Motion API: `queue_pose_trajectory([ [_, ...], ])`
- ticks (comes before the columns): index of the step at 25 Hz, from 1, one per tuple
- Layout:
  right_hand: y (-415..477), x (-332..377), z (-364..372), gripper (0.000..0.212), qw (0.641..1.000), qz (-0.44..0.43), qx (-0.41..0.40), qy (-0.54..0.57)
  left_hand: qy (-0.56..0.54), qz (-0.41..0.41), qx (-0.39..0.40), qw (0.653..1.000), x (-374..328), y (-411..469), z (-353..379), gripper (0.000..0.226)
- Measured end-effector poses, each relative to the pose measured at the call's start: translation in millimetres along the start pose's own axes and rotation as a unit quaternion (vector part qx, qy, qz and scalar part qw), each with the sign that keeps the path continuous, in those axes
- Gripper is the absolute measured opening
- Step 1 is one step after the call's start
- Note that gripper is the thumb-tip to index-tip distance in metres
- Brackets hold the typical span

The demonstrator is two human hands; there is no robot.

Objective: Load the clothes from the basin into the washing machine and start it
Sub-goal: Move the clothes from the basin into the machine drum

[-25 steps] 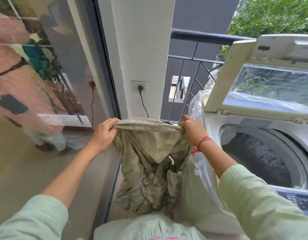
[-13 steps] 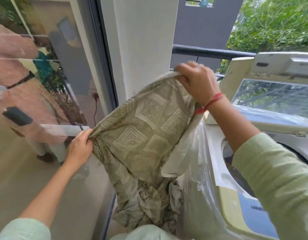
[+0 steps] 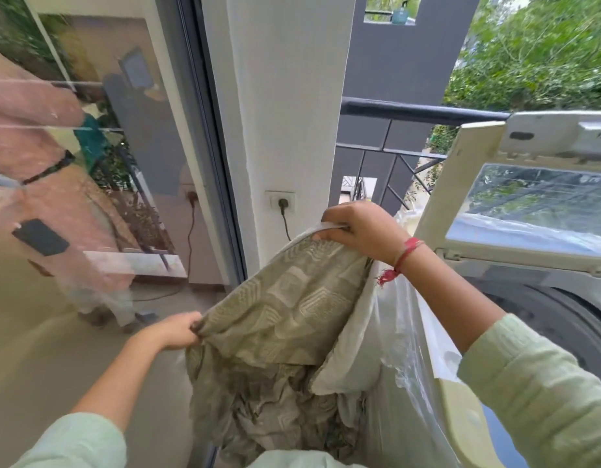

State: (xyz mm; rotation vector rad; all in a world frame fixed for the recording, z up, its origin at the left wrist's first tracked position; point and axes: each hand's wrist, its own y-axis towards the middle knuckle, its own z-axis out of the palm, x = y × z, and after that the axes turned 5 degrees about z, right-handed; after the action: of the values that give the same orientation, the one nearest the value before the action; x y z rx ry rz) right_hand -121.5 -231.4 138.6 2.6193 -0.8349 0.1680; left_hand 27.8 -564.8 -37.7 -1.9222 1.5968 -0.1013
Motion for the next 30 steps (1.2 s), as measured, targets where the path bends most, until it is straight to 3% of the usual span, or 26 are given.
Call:
queue_pose_trajectory([
  [3,0,0,-17,0.046,0.999,0.036,-0.014,0.006,-0.08,0.037,0.013,0.996,-17,-9,-14,0.016],
  [6,-7,2,-28,0.036,0.996,0.064,-0.011,0.068,-0.194,0.116,0.032,0.974,-47,-18,-29,0.019],
  [9,-1,15,-20,0.031,0.996,0.055,0.005,0.076,-0.374,0.227,0.04,0.898,-117,-19,-39,0.039],
  [11,0,15,-17,0.03,0.996,0.068,0.002,0.061,-0.43,0.277,0.015,0.859,-158,-20,-52,0.046],
  [14,-10,2,-28,0.027,0.991,0.109,0.004,0.077,-0.425,0.321,-0.124,0.837,-187,-25,-89,0.03],
  [17,-22,-14,-26,0.029,0.987,0.14,0.034,0.067,-0.297,0.341,-0.275,0.848,-193,-33,-120,0.024],
  [20,-36,-33,15,0.016,0.98,0.191,-0.008,0.052,-0.231,0.353,-0.396,0.815,-193,-46,-140,0.017],
  [22,-50,-45,62,0.008,0.959,0.256,-0.032,0.116,-0.208,0.355,-0.449,0.794,-189,-56,-148,0.019],
  [24,-69,-58,114,0.004,0.932,0.329,0.001,0.149,-0.189,0.359,-0.495,0.768,-179,-68,-157,0.019],
  [26,-87,-74,150,0.022,0.892,0.42,0.025,0.167,-0.197,0.343,-0.563,0.725,-161,-79,-173,0.015],
  [27,-91,-83,154,0.029,0.855,0.475,0.007,0.208,-0.203,0.322,-0.598,0.705,-148,-84,-182,0.015],
  [29,-78,-103,132,0.03,0.773,0.538,-0.101,0.321,-0.201,0.262,-0.657,0.678,-119,-92,-197,0.02],
  [30,-60,-109,105,0.027,0.743,0.523,-0.184,0.375,-0.198,0.232,-0.681,0.666,-105,-94,-201,0.022],
])
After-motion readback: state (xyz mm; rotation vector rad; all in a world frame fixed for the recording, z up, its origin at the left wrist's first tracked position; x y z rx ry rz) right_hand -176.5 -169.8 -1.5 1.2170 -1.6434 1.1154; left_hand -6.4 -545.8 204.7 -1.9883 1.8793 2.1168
